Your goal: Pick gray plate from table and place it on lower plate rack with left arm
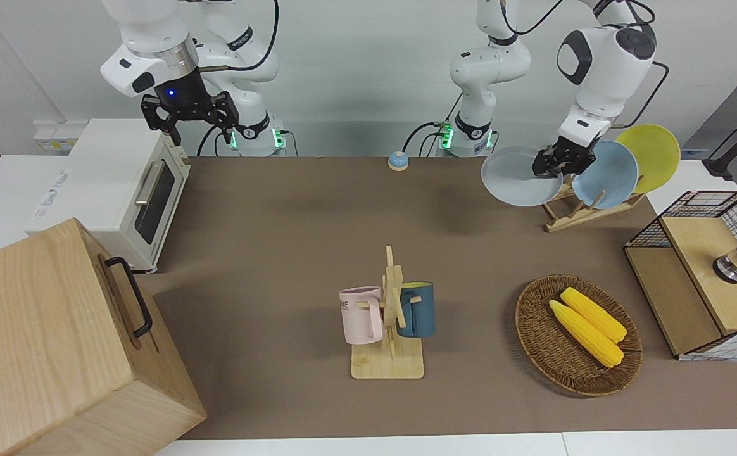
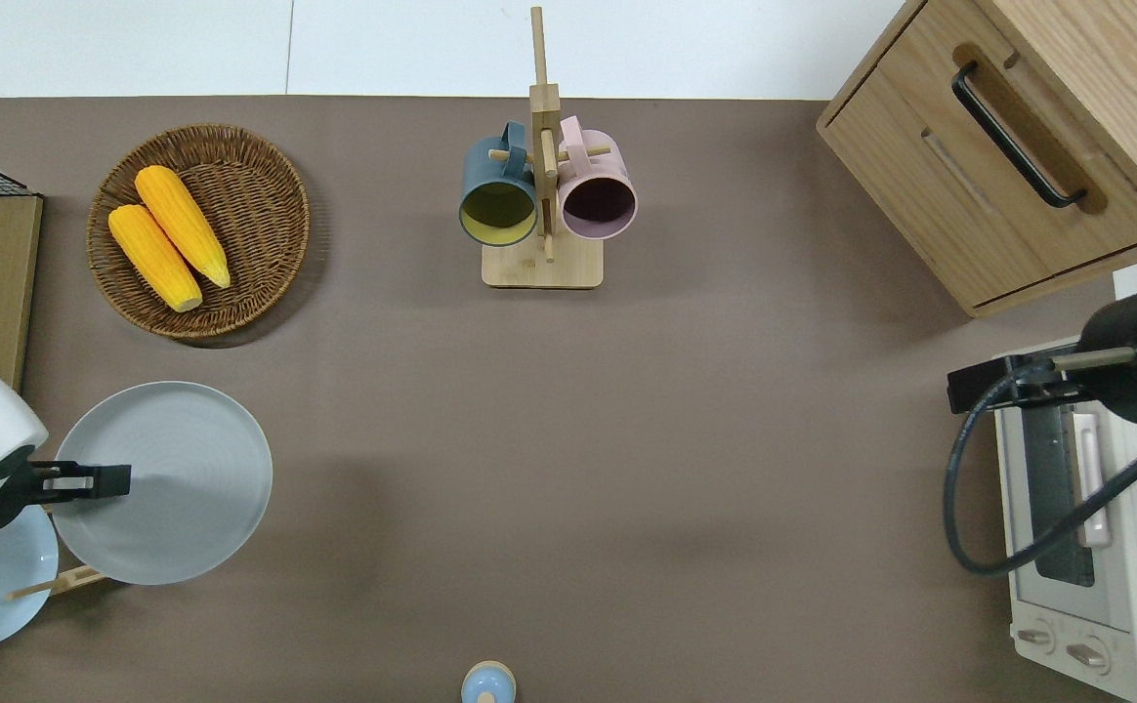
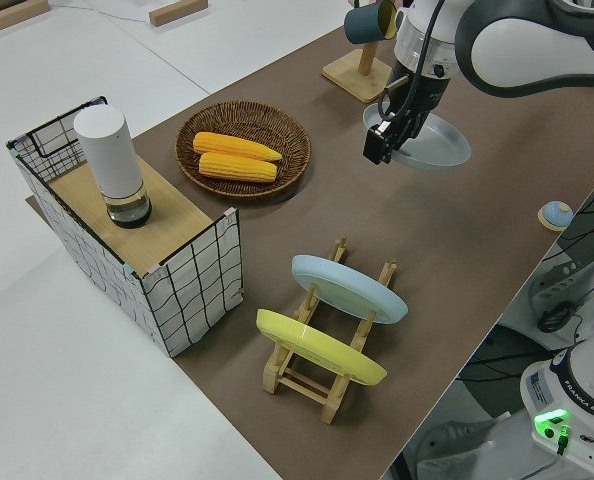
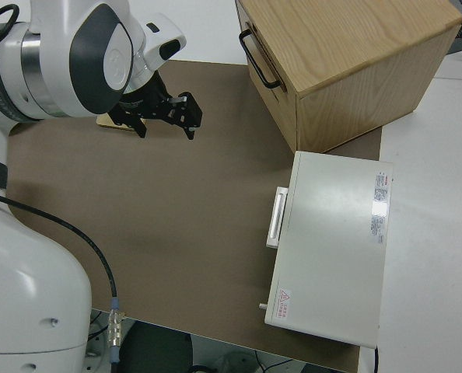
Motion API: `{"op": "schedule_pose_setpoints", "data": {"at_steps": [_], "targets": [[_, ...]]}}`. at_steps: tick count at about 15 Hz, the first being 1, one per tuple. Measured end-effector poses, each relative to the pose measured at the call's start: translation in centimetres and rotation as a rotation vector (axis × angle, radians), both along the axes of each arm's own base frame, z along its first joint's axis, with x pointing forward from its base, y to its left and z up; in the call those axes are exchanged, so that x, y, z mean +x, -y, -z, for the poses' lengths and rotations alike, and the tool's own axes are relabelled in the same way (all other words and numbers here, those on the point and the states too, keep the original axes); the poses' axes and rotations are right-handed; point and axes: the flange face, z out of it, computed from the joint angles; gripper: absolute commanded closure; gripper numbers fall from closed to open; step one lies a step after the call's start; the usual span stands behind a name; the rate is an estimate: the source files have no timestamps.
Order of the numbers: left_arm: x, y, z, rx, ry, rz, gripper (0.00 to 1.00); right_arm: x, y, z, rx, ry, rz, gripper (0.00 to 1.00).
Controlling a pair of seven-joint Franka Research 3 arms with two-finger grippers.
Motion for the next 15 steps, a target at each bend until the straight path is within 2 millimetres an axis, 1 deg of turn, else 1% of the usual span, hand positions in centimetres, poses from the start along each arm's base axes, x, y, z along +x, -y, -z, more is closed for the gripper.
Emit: {"op": "schedule_pose_setpoints", "data": {"at_steps": [6, 10, 13, 15], "targets": [[0.4, -2.1, -1.7, 0.292, 0.008, 0.099, 1.0, 0.0, 0.0, 0.0, 0.0, 0.0, 0.0, 0.013], [0.5, -2.7, -2.1, 0.405, -0.002, 0.139, 1.0, 0.0, 0.0, 0.0, 0.0, 0.0, 0.0, 0.011], [0.2, -3.0, -1.7, 0.51, -0.023, 0.169, 1.0, 0.0, 0.0, 0.0, 0.0, 0.0, 0.0, 0.011], [-0.4, -2.7, -0.7, 0.601, -0.028, 0.16, 1.0, 0.0, 0.0, 0.0, 0.0, 0.0, 0.0, 0.011]]}}
